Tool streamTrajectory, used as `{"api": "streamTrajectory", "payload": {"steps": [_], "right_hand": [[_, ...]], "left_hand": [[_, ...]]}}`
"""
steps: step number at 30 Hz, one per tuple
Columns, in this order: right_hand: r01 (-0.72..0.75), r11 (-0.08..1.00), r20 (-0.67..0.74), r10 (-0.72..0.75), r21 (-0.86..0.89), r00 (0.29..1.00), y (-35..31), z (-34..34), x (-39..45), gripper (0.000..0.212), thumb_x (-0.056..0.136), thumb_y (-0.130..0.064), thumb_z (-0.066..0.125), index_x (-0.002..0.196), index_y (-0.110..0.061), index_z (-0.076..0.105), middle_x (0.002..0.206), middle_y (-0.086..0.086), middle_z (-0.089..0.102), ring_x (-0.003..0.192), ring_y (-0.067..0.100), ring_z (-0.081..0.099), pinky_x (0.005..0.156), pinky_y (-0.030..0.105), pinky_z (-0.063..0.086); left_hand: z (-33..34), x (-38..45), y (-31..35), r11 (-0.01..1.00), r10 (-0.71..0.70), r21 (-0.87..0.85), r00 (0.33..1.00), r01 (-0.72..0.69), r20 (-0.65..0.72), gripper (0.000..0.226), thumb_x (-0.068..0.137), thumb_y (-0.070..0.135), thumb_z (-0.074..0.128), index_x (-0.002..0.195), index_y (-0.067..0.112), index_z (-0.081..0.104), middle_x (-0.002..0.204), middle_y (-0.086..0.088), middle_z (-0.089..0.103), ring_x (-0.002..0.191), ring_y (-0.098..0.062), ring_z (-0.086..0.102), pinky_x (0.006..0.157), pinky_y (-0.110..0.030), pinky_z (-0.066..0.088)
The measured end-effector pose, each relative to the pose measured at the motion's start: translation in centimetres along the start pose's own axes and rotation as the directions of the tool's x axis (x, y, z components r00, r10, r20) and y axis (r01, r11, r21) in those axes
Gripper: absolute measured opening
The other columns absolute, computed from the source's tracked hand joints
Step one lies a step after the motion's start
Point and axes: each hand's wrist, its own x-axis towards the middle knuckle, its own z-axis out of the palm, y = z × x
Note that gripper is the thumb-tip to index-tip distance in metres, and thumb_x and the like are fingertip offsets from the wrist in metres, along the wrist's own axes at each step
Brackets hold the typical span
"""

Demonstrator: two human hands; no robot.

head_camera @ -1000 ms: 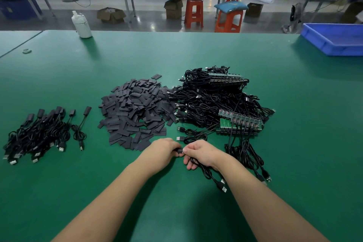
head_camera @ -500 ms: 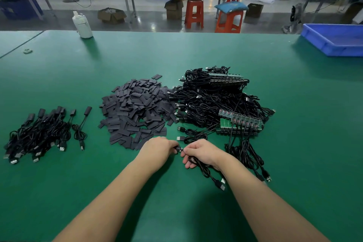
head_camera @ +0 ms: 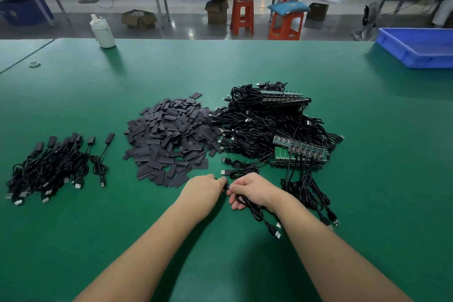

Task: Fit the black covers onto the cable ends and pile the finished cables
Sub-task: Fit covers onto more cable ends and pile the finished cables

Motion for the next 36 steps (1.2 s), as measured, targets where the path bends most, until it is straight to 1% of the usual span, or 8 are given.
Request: {"api": "streamTrajectory", "payload": {"steps": [7,10,14,16,18,23,30,36], "right_hand": [[0.002,1.000,-0.012,-0.002,0.028,1.000,0.1,0.1,0.1,0.020,0.102,-0.012,0.053,0.091,-0.003,0.068,0.074,0.008,0.073,0.068,0.017,0.073,0.061,0.023,0.058],[0.004,0.999,-0.022,-0.003,0.054,1.000,0.3,0.1,0.2,0.021,0.103,-0.013,0.053,0.094,-0.003,0.068,0.074,0.007,0.074,0.070,0.019,0.073,0.060,0.023,0.058],[0.022,0.992,-0.052,-0.016,0.128,0.999,0.4,-0.1,0.2,0.022,0.104,-0.014,0.052,0.097,-0.002,0.069,0.079,0.009,0.075,0.075,0.020,0.075,0.063,0.023,0.058],[0.028,0.987,-0.060,-0.019,0.156,0.998,0.4,-0.2,0.1,0.022,0.104,-0.015,0.051,0.099,-0.004,0.069,0.084,0.010,0.076,0.081,0.022,0.075,0.066,0.024,0.058],[0.030,0.988,-0.059,-0.021,0.153,0.998,0.4,-0.2,0.1,0.022,0.105,-0.016,0.051,0.099,-0.005,0.069,0.085,0.009,0.077,0.083,0.022,0.075,0.068,0.025,0.058],[0.039,0.988,-0.053,-0.031,0.151,0.998,0.6,-0.2,0.2,0.022,0.103,-0.017,0.054,0.099,-0.005,0.072,0.088,0.011,0.077,0.083,0.021,0.073,0.077,0.030,0.060],[0.014,0.983,-0.073,-0.001,0.184,0.997,0.3,-0.3,0.1,0.027,0.101,-0.033,0.057,0.106,-0.011,0.072,0.095,0.004,0.078,0.089,0.015,0.075,0.078,0.022,0.058],[0.012,0.977,-0.077,0.005,0.214,0.997,0.4,-0.4,0.1,0.026,0.101,-0.029,0.058,0.109,-0.008,0.071,0.095,0.007,0.078,0.091,0.020,0.075,0.075,0.023,0.059]], "left_hand": [[0.5,-0.6,0.9,0.995,-0.059,-0.081,0.997,0.055,-0.054,0.062,0.088,0.005,0.052,0.145,0.019,0.031,0.107,-0.007,0.055,0.091,-0.031,0.063,0.063,-0.036,0.041],[0.8,-0.6,1.5,0.914,-0.180,-0.395,0.965,0.091,-0.193,0.056,0.095,0.012,0.047,0.149,0.021,0.035,0.120,-0.006,0.062,0.101,-0.027,0.063,0.078,-0.033,0.050],[1.0,-0.6,2.4,0.242,-0.534,-0.968,0.842,0.062,-0.079,0.040,0.099,0.014,0.053,0.132,0.035,0.051,0.071,0.000,0.073,0.060,-0.006,0.065,0.057,-0.011,0.044],[1.1,-0.5,2.7,-0.175,-0.556,-0.984,0.824,0.015,0.112,0.034,0.097,0.008,0.058,0.124,0.027,0.053,0.065,-0.001,0.069,0.051,-0.009,0.060,0.049,-0.019,0.045],[1.1,-0.4,3.2,-0.360,-0.532,-0.933,0.818,0.017,0.221,0.016,0.094,0.006,0.063,0.108,0.013,0.062,0.064,-0.005,0.064,0.048,-0.011,0.055,0.045,-0.023,0.043],[1.2,-0.5,4.0,-0.319,-0.458,-0.945,0.860,0.080,0.227,0.024,0.092,0.017,0.066,0.070,0.011,0.068,0.055,-0.009,0.054,0.047,-0.016,0.049,0.044,-0.022,0.036],[0.6,-1.3,2.5,-0.277,-0.531,-0.960,0.828,0.034,0.182,0.014,0.098,0.016,0.059,0.089,0.007,0.065,0.077,-0.004,0.073,0.049,-0.012,0.051,0.042,-0.021,0.034],[-0.1,-4.6,-4.0,-0.126,-0.557,-0.985,0.813,0.118,0.169,0.016,0.098,0.019,0.058,0.098,0.008,0.068,0.081,-0.003,0.076,0.067,-0.007,0.069,0.068,-0.024,0.046]]}}
